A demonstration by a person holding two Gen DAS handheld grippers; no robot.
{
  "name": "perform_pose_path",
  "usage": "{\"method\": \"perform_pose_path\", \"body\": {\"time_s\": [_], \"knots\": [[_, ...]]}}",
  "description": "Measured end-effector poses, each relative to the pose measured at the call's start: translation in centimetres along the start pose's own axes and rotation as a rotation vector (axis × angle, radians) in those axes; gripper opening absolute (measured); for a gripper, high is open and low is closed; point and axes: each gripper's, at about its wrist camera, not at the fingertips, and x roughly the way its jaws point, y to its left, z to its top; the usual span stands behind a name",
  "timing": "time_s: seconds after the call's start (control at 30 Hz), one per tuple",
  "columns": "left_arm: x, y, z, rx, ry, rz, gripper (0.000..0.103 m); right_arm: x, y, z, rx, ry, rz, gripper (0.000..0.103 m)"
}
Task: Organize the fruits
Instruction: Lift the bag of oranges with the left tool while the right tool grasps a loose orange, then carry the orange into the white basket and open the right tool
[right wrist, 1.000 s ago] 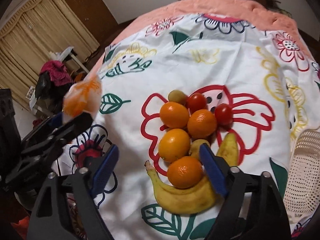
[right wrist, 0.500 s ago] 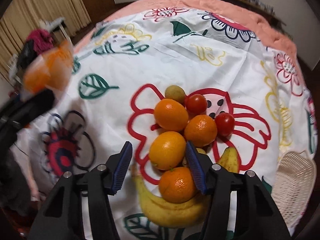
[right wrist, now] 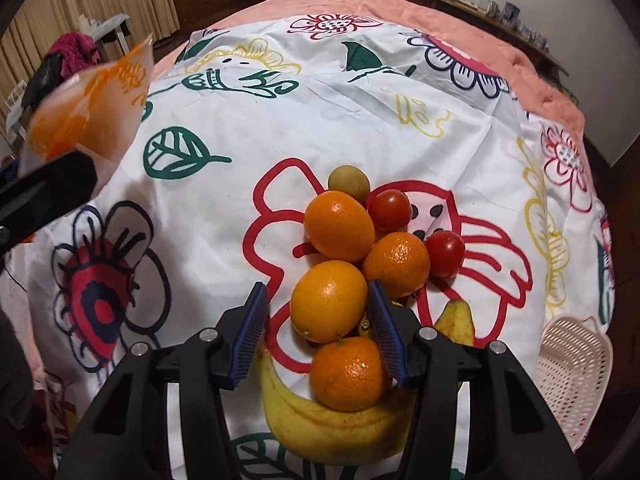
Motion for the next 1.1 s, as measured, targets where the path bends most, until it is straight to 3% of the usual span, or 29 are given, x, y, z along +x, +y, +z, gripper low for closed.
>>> {"method": "perform_pose_path", "body": {"time_s": [0.1,0.17,0.5,0.67,0.8,1.1], "knots": [[-0.2,-0.1,0.0,0.005,-0.004,-0.003,0.072,-0.3,0.3,-0.2,-0.013,-0.021,-0.052,0.040],[-0.3,-0.2,0.1,0.004,-0.006,-0.004,0.072,-0.8,-0.2,-0.3,0.012,-0.033,0.003,0.040],[-0.9,-1.1,0.2,0.024,-0.018,-0.011,0.072,-5.0,-2.5,-1.0,0.143,-0.166,0.108,0.040],[-1.0,-2.4,0.2,0.052,-0.016,-0.024,0.072,-7.9,-6.2,-2.5,0.245,-0.234,0.138,0.040],[-0.8,-3.5,0.1,0.075,-0.007,-0.034,0.072,-9.2,-10.4,-4.8,0.348,-0.263,0.112,0.040],[-0.4,-6.8,0.0,0.132,0.012,-0.056,0.072,-8.4,-20.5,-13.1,0.608,-0.228,0.020,0.040]]}}
